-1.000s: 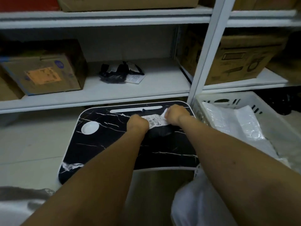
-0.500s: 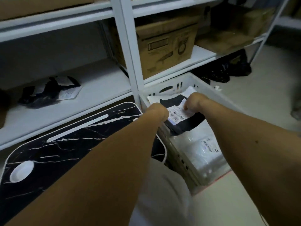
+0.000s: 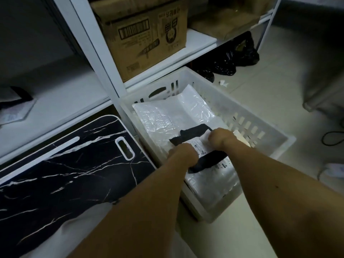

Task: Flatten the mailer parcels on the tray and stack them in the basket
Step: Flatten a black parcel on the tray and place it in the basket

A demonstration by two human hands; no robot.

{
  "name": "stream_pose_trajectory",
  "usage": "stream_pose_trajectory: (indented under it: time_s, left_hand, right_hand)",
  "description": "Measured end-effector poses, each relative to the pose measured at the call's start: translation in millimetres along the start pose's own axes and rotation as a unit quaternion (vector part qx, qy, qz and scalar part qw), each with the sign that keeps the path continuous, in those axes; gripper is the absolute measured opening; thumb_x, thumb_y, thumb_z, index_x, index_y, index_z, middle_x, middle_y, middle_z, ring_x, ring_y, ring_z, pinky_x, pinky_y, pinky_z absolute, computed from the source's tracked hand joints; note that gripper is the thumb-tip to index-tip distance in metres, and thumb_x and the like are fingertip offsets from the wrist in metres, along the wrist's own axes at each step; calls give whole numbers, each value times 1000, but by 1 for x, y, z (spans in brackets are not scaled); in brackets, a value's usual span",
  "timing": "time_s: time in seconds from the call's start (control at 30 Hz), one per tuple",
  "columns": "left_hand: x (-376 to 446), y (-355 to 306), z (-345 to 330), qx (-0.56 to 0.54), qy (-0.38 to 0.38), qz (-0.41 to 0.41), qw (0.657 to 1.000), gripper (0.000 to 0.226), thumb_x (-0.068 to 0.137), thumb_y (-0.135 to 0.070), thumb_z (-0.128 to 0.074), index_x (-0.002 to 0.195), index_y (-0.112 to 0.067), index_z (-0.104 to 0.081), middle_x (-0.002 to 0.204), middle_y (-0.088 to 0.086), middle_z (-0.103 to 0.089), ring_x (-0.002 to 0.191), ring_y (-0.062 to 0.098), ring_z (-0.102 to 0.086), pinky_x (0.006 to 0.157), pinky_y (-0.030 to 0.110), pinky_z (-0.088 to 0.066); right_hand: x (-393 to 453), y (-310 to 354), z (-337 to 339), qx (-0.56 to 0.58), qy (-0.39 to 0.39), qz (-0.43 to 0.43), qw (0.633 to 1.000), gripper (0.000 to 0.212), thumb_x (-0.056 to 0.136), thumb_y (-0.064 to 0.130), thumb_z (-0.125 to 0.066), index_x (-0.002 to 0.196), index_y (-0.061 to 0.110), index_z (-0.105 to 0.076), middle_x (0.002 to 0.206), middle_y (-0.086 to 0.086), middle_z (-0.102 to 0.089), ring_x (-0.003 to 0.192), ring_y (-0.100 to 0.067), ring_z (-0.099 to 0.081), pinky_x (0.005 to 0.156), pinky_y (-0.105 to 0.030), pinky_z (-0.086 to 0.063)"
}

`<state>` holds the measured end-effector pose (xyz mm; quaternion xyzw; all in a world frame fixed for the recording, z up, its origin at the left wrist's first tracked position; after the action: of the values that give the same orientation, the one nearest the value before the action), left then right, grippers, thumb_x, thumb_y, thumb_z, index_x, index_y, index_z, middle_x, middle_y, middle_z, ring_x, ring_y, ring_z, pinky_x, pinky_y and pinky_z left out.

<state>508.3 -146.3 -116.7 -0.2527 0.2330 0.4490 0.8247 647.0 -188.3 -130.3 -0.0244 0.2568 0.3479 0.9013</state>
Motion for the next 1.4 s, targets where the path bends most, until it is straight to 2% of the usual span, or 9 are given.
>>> stream_pose_trajectory:
  time_s: [0.17,0.27,0.37,0.6,0.83,0.93,1.03,1.13,1.4]
  left_hand:
    - [-13,8,-14,263,-35,11,964,68,92,-42,-44,150,-14,-20,154,16,-17,142,36,-9,113,58,-10]
    - [-7,14,-20,347,-29,-1,938,78,93,-53,-37,152,-22,3,159,11,8,144,35,17,106,67,11]
    - [-4,14,-22,371,0,-1,929,78,90,-58,-39,152,-27,-3,159,9,9,143,35,21,102,69,16]
    - [0,13,-23,381,12,-9,924,78,90,-57,-43,153,-27,-7,160,9,5,144,35,19,103,70,14]
    - [-4,17,-17,317,0,-36,948,74,91,-50,-47,152,-26,-13,160,8,-2,145,31,14,106,65,13]
    - [-11,17,-10,271,-21,-60,960,68,91,-40,-50,150,-21,-23,159,9,-11,146,29,8,110,62,8]
    - [-20,23,7,209,-43,-82,973,65,94,-38,-45,150,-15,-21,156,10,-19,146,29,-1,114,59,-1]
    - [-36,34,38,179,-60,-97,977,57,96,-31,-41,148,-15,-25,151,11,-31,143,32,-16,114,57,-15]
    - [-78,98,132,116,-142,-92,979,43,98,-17,-40,141,-19,-40,138,9,-49,122,27,-48,102,40,-40]
  right_hand:
    - [-8,26,-18,-17,-81,78,993,51,95,55,-38,143,39,-33,156,-4,-15,142,-31,-15,107,-54,-27]
    - [-9,52,-43,-109,-42,157,981,59,97,59,-25,151,43,-7,162,0,7,148,-34,6,112,-65,-10]
    - [-6,53,-68,-212,-27,147,966,65,96,64,-15,152,40,8,162,-6,13,147,-38,9,111,-68,-1]
    - [4,49,-106,-280,4,115,953,97,85,76,-35,149,33,24,158,-12,23,144,-47,11,110,-70,-2]
    - [10,58,-102,-271,26,104,957,103,81,74,-49,149,38,19,161,-8,15,146,-44,2,108,-70,-4]
    - [0,65,-76,-238,-8,97,966,80,88,69,-42,152,40,-3,162,-6,-8,146,-38,-15,110,-69,-5]
    - [-10,74,-51,-177,-36,81,980,67,87,48,-60,145,31,-32,148,-5,-40,138,-33,-34,110,-69,-8]
    - [-23,90,-18,-105,-83,73,988,45,98,47,-35,135,23,-45,130,-4,-56,127,-29,-47,112,-66,-6]
    - [-61,185,54,-59,-102,117,986,45,102,40,-28,138,20,-47,139,-8,-51,130,-30,-44,113,-61,-11]
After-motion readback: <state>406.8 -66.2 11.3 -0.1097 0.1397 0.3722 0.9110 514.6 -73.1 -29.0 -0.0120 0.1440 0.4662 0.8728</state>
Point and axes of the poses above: each hand's wrist, its own x-axis towards the middle knuckle, its own z-axis out of the back of the hand, y = z × x, the point moved 6 cm from there along x, towards the middle knuckle
